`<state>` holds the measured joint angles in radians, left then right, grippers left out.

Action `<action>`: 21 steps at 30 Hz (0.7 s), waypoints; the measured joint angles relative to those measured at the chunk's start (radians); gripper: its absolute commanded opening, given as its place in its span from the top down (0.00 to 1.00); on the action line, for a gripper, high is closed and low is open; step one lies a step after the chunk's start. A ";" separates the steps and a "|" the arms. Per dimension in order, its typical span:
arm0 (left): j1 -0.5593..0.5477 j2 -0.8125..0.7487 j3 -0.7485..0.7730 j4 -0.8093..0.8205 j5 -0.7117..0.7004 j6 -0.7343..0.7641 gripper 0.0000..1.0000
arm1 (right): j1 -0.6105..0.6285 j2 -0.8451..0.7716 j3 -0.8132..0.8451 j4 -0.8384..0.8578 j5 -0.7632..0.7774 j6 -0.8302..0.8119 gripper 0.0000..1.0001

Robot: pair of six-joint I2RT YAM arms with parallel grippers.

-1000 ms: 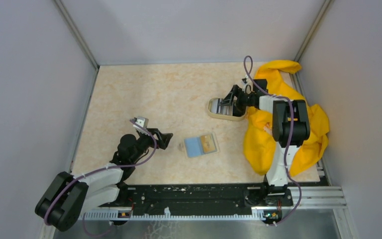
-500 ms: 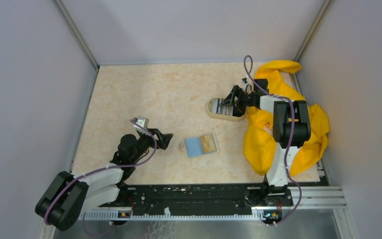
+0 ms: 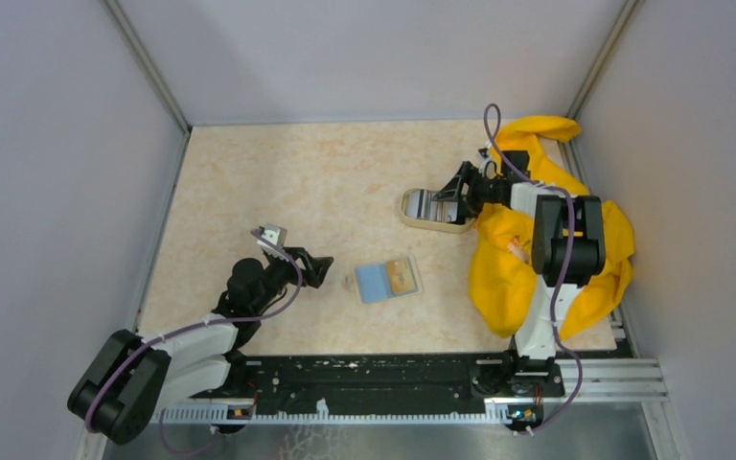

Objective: Put the credit cards into the card holder
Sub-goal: Pick up the credit card from the storage box.

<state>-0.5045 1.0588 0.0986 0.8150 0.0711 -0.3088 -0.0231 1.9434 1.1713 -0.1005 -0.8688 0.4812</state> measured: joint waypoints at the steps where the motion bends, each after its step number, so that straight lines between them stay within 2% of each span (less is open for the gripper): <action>1: 0.000 0.000 0.000 0.000 0.000 0.000 0.01 | -0.005 -0.002 0.000 -0.002 -0.002 0.000 0.34; 5: 0.000 0.000 0.000 0.000 -0.001 0.000 0.01 | -0.016 -0.008 0.000 -0.017 0.002 -0.009 0.38; 10: 0.000 0.000 0.000 0.000 -0.001 0.000 0.01 | -0.027 -0.009 0.000 -0.042 0.022 -0.024 0.48; 12: 0.000 0.000 0.000 0.000 -0.001 0.000 0.01 | -0.028 -0.009 0.000 -0.052 0.037 -0.031 0.54; 13: -0.002 0.000 0.000 0.000 -0.001 0.000 0.01 | -0.028 -0.009 0.000 -0.058 0.043 -0.035 0.61; 16: -0.005 0.000 0.000 0.000 -0.001 0.000 0.01 | -0.032 -0.009 0.000 -0.073 0.066 -0.045 0.75; 21: -0.005 0.000 0.000 0.000 -0.001 0.000 0.01 | -0.045 -0.011 0.000 -0.099 0.116 -0.060 0.89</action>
<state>-0.5091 1.0588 0.0986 0.8150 0.0700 -0.3084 -0.0681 1.9327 1.1713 -0.1997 -0.7525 0.4213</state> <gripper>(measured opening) 0.988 0.174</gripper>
